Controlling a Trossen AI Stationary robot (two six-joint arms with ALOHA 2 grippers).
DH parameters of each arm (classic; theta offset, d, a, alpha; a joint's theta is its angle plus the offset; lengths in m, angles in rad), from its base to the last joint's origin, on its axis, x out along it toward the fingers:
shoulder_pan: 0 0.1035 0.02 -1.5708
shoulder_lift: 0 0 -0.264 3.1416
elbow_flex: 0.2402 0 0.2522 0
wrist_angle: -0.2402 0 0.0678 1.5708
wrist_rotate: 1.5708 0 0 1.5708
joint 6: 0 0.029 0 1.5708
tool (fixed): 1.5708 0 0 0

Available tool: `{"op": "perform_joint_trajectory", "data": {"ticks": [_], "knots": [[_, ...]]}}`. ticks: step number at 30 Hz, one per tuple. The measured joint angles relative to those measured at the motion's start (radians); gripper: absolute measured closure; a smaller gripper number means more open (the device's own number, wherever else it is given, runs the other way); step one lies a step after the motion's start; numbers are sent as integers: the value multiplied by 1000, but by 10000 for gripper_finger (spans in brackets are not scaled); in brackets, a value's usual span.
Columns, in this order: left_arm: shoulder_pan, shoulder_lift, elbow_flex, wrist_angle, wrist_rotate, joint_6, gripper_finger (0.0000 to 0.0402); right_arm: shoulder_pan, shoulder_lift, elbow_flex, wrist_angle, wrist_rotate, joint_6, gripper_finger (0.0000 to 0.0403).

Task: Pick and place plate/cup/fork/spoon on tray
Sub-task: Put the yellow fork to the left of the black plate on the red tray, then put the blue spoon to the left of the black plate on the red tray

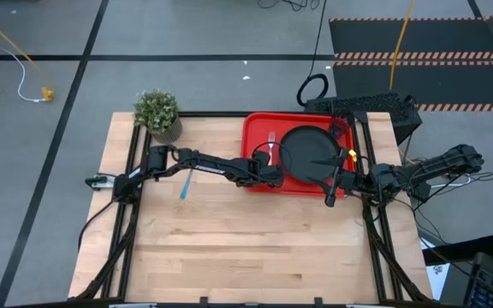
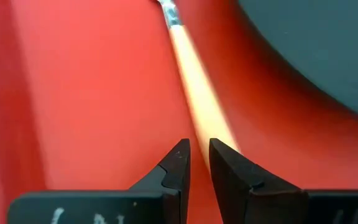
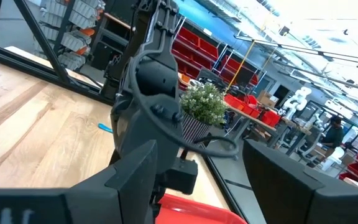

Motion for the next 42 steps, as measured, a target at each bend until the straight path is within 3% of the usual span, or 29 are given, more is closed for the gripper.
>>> {"op": "perform_joint_trajectory", "data": {"ticks": [10, 19, 27, 32, 37, 39, 42], "knots": [[-1, 14, -1, 21, 24, 0, 341, 0, 0, 0, 0, 0, 0, 172], [0, 10, -1, 21, -24, 0, 341, 0, 0, 0, -3, 0, -2, 172], [-15, -88, -1, -87, -41, 42, 341, 0, 0, 0, -23, 0, -7, 172], [-82, -192, 0, -278, -143, 16, 341, 0, 0, 0, -38, 0, -8, 172], [-164, -257, 0, -614, -271, -243, 341, 0, 0, 0, -55, 0, -2, 172], [-186, -259, 0, -756, -269, -371, 341, 0, 0, 0, -57, 0, 8, 172], [-199, -257, 0, -898, -169, -474, 341, 0, 0, 0, -56, 0, 36, 172]]}}
